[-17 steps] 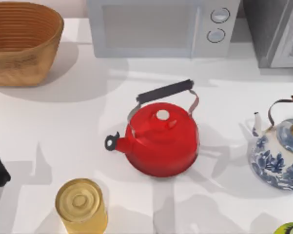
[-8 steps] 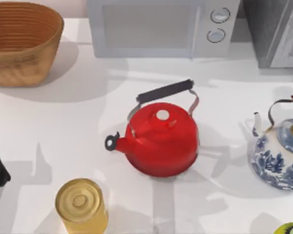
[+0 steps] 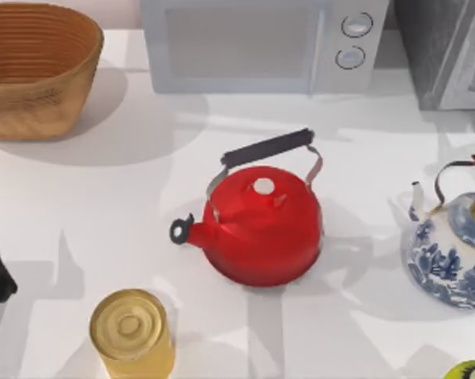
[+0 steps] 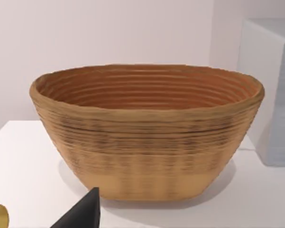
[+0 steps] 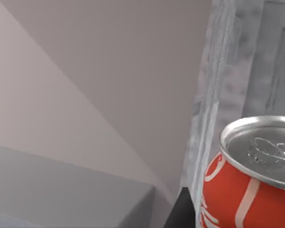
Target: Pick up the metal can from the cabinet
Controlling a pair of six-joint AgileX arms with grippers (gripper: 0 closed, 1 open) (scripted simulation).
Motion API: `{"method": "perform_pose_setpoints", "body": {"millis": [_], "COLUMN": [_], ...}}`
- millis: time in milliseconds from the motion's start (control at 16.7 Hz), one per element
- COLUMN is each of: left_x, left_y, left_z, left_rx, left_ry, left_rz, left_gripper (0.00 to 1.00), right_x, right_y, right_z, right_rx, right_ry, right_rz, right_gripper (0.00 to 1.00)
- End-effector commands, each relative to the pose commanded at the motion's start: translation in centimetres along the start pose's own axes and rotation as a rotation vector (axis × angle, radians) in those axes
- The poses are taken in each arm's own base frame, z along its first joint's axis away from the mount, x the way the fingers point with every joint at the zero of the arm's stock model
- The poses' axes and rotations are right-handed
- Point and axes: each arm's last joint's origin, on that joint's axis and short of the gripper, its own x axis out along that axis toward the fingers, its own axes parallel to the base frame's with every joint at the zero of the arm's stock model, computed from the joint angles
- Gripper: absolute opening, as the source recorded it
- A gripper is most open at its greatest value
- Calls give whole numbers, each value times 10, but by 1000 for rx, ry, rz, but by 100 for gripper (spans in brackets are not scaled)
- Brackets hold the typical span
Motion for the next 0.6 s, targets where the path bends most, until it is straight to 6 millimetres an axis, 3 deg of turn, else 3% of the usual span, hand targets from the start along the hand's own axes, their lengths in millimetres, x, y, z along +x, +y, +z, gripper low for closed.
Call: {"method": "perform_pose_setpoints", "body": {"millis": [300,600], "left_x": [0,0], "left_y": [0,0], "left_z": [0,0], "left_rx": [0,0], "left_ry": [0,0], "left_rz": [0,0], "left_gripper": [100,100], "right_x": [24,38], "right_y": [-15,-26], "right_z": [-32,-78], "right_rx": [2,34], "right_ry": [1,37], "right_rz": [92,196], "right_gripper": [0,0]}}
